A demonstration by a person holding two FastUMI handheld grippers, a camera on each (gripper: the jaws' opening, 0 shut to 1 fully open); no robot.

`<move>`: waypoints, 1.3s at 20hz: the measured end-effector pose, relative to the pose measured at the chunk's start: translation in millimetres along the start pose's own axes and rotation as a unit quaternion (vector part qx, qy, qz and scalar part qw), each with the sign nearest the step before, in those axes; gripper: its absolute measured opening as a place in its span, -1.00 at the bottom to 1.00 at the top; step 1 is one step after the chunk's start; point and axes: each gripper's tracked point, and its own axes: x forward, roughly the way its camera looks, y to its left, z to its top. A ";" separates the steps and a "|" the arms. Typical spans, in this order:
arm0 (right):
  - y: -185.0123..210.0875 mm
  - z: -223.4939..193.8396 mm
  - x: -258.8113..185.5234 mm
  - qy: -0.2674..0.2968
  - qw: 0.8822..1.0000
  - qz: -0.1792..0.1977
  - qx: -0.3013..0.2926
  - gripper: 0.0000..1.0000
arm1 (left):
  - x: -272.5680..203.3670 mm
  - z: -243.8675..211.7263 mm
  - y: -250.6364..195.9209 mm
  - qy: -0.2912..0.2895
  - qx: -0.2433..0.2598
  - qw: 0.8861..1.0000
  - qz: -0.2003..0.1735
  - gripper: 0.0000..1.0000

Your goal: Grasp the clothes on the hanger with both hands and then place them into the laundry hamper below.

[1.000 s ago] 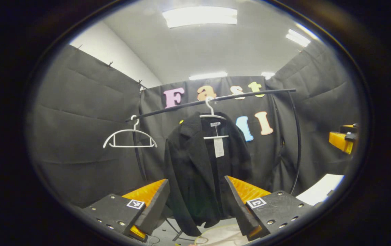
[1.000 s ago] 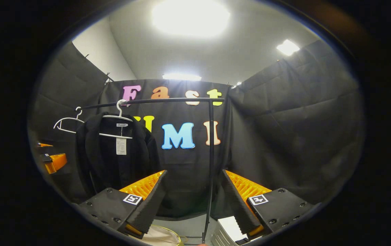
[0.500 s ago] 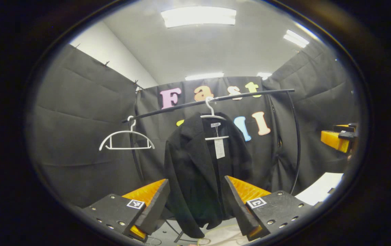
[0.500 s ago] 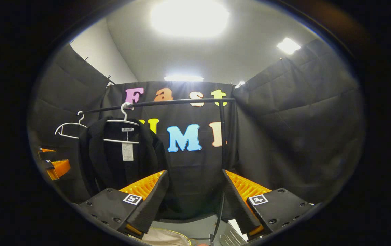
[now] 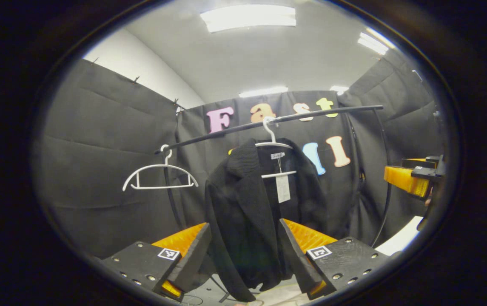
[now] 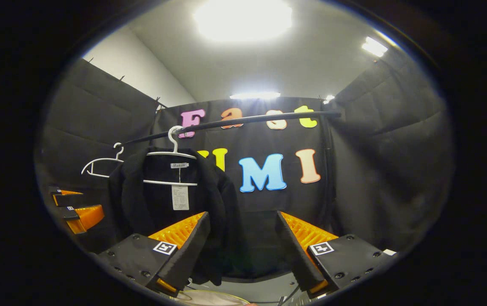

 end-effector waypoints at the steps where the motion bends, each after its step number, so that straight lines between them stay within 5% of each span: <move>1: 2.7 -0.7 13.0 0.001 1.000 0.014 0.002 0.94 | 6.0 1.4 -4.0 -0.001 0.002 1.000 0.007 0.86; 12: 36.9 -10.0 124.8 0.006 0.992 0.119 0.041 0.94 | 82.1 6.5 -27.1 0.010 0.015 0.997 0.081 0.86; 26: 79.3 -37.7 210.5 0.043 0.979 0.185 0.071 0.93 | 147.3 -34.6 -22.4 0.064 0.003 0.988 0.138 0.87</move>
